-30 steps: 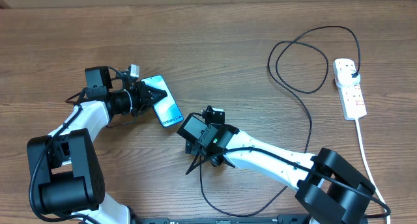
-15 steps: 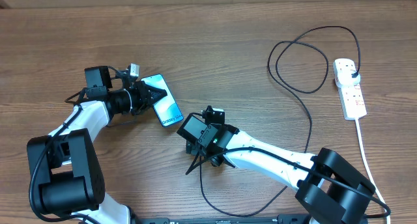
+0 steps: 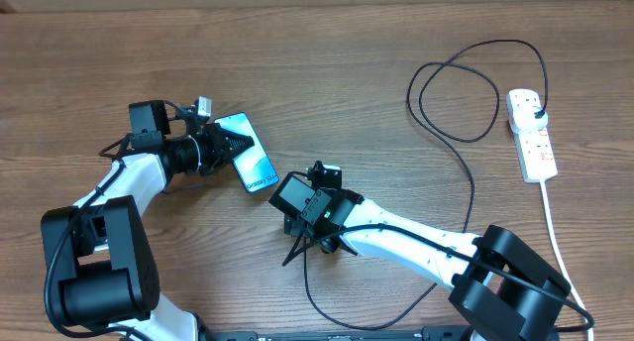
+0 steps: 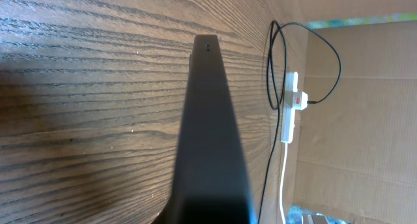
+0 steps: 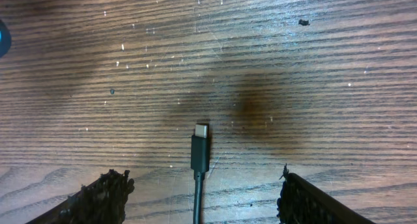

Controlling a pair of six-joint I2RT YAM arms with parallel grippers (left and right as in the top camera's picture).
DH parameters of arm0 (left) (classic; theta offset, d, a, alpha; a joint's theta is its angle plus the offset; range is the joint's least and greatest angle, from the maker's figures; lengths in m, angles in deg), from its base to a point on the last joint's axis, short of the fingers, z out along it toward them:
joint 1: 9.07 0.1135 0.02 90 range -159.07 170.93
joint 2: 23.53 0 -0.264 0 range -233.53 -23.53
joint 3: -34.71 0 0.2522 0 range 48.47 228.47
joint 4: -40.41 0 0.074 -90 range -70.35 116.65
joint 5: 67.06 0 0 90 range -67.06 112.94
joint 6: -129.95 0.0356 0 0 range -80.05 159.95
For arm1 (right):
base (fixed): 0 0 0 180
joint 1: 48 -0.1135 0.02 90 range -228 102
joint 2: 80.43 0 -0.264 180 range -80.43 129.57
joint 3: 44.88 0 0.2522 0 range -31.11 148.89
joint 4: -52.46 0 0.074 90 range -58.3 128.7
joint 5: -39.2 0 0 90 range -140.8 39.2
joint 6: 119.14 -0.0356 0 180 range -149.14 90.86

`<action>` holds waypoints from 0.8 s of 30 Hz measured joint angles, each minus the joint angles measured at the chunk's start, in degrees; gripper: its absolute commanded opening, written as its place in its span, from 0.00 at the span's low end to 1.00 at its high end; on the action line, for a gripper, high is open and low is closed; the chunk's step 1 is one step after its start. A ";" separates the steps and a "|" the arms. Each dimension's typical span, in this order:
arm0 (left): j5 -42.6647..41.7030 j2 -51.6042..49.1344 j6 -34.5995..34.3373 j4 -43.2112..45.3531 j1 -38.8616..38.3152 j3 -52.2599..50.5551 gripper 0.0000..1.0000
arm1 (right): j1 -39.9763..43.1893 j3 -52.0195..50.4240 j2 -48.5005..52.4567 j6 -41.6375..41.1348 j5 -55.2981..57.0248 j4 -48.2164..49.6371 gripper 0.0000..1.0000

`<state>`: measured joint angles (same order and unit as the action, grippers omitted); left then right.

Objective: Plug charger to phone and switch on socket

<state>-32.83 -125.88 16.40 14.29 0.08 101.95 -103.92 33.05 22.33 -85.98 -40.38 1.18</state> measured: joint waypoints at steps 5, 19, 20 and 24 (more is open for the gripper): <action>0.00 0.00 0.00 0.00 0.00 0.00 0.04 | 0.00 0.00 0.00 0.00 -0.02 -0.02 0.76; 0.00 0.00 0.00 0.02 0.00 0.00 0.04 | 0.00 0.00 0.00 -1.42 -0.48 -0.24 0.63; 0.00 0.00 0.00 0.02 0.00 0.00 0.04 | -0.02 0.00 0.00 -1.60 -0.85 -0.33 0.62; 0.00 0.00 0.00 0.02 0.00 0.00 0.04 | -0.44 0.00 0.07 -1.70 -1.66 -0.48 0.55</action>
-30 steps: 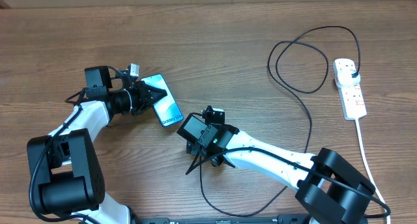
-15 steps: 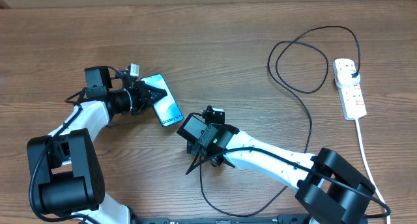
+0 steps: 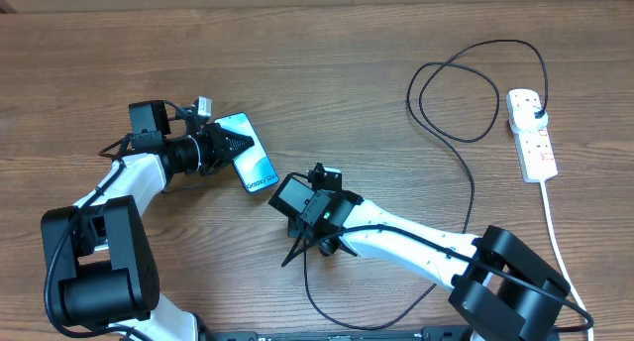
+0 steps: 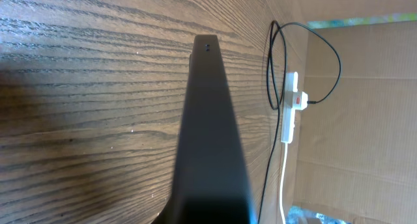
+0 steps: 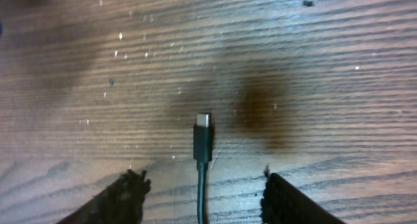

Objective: Plug charger to phone and switch on socket

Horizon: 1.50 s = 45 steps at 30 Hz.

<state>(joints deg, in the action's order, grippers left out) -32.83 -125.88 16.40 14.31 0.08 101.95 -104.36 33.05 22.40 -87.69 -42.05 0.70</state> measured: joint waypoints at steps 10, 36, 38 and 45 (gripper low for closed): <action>0.00 0.00 0.00 0.00 0.00 0.00 0.04 | -1.81 0.00 3.69 -1.81 -0.37 0.24 0.44; 0.00 0.00 0.00 0.17 0.00 0.00 0.04 | -0.76 0.61 4.83 -4.26 -0.85 -6.40 0.08; -0.02 0.00 0.13 0.20 0.00 0.00 0.04 | -0.74 0.63 4.83 -4.26 -0.87 -6.47 0.13; -0.02 0.00 0.15 0.22 0.00 0.00 0.04 | -0.68 0.72 4.83 -4.39 -0.81 -7.26 0.19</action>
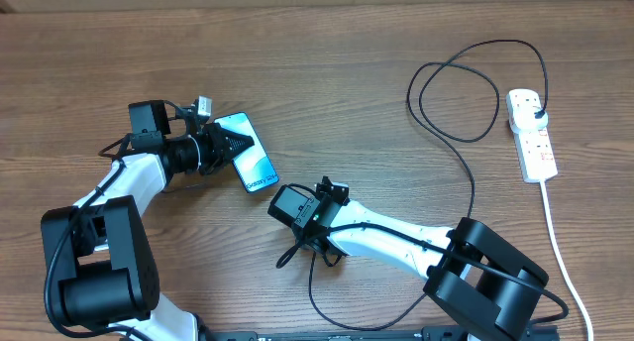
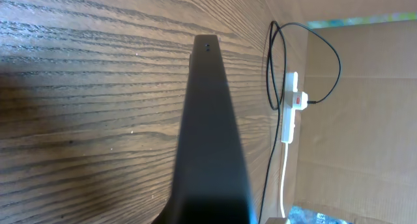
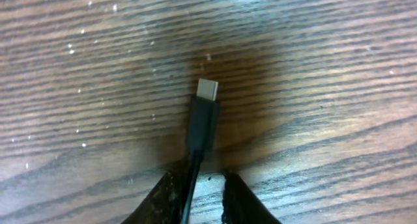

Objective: Plug charger to phone and switch on socket
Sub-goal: 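Close the right gripper on the cable behind the USB-C plug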

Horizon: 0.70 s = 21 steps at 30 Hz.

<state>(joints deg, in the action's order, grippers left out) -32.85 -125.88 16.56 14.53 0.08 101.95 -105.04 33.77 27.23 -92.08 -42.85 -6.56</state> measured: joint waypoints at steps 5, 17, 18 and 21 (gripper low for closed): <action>-1.70 0.00 1.81 0.74 0.00 0.00 0.04 | 0.00 0.00 0.00 -0.04 -0.02 -0.15 0.12; -5.29 0.00 5.64 1.53 0.00 0.00 0.04 | 0.00 0.00 0.00 0.20 -0.31 0.02 0.08; -5.33 0.00 5.86 1.55 0.00 0.00 0.04 | 0.02 0.00 0.00 0.20 -0.44 0.04 0.07; -5.35 0.00 6.27 1.62 0.00 0.00 0.04 | 0.02 0.00 0.00 0.20 -0.59 0.24 0.04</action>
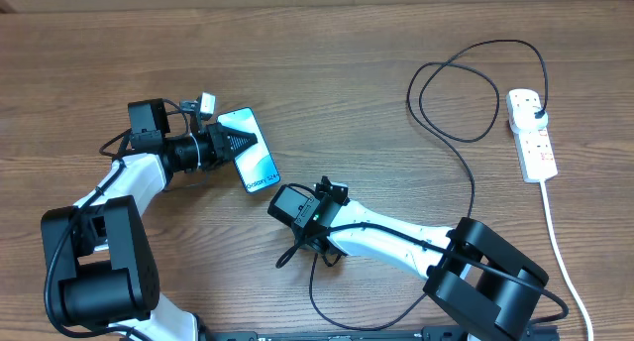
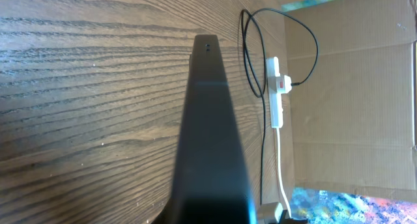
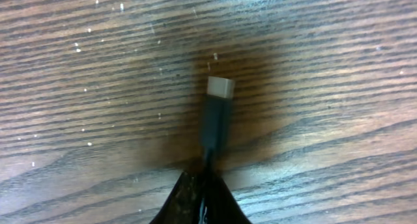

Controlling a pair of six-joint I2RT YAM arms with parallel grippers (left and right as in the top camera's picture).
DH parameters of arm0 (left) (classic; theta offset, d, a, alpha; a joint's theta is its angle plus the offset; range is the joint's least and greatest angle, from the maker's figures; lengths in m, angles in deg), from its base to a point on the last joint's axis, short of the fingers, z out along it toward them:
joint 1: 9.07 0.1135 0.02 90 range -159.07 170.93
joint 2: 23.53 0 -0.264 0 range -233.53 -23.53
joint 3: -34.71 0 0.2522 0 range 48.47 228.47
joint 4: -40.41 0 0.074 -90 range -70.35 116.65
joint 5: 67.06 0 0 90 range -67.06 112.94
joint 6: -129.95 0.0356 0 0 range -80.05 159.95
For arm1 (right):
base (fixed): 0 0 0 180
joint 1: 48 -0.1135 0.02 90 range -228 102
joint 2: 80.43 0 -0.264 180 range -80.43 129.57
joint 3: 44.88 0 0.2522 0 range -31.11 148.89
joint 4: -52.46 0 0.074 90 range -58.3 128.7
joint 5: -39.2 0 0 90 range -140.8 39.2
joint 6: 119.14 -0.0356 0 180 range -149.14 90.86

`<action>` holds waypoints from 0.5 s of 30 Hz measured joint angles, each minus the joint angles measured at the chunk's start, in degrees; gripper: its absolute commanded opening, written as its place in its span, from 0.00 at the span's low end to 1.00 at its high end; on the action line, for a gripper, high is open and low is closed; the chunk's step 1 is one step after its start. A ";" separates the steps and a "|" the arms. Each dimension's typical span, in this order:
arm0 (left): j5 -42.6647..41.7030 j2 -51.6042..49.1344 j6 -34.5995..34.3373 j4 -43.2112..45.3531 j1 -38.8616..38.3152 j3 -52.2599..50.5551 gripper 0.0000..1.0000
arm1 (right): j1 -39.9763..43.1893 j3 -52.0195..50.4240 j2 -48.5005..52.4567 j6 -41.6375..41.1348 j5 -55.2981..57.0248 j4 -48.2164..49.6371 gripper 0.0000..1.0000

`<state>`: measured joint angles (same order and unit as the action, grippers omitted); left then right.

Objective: Plug charger to phone and switch on socket
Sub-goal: 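Close the right gripper on the cable behind the USB-C plug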

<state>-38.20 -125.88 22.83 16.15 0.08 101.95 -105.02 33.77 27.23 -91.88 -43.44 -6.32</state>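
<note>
My left gripper [image 1: 231, 142] is shut on the top end of a phone [image 1: 254, 165] with a lit blue screen, held on edge at the left of the table. Seen from the left wrist, the phone [image 2: 210, 139] is a dark wedge with its port end pointing away. My right gripper [image 1: 295, 254] is down on the table below the phone. In the right wrist view that gripper [image 3: 203, 180] is shut on the black charger cable just behind the USB-C plug [image 3: 217, 113]. The white power strip [image 1: 531, 135] lies at the far right with a plug in it.
The black charger cable [image 1: 466, 172] loops across the right half of the table and curls under the right arm. The strip's white lead [image 1: 558, 252] runs to the front right edge. A cardboard wall [image 2: 352, 87] stands beyond the power strip [image 2: 277, 94].
The right gripper's fingers, a narrow gap apart around the cable before, are now shut on it behind the plug. The left gripper has tilted the phone slightly.
The right gripper first stood wide open above the plug lying on the table. It then sat lower with narrower jaws, later straddled the cable closely, and now grips it. The left gripper held the phone at every moment.
</note>
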 measured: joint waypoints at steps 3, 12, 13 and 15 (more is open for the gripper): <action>-0.04 0.00 0.37 0.04 0.00 0.00 0.04 | 0.00 0.00 0.00 0.02 -0.11 0.00 0.04; -0.17 0.00 0.72 -0.39 0.00 0.00 0.04 | 0.35 -0.02 0.22 5.60 -5.66 4.90 0.04; -0.17 0.00 0.83 -0.85 0.00 0.00 0.04 | 0.35 -0.02 0.24 6.01 -6.45 5.03 0.04; -0.15 0.00 0.87 -1.68 0.00 0.00 0.04 | 0.37 -0.02 0.26 7.21 -7.32 5.07 0.04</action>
<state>-38.36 -125.88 23.70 14.47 0.08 101.95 -104.65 33.75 27.49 -84.67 -50.77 -1.25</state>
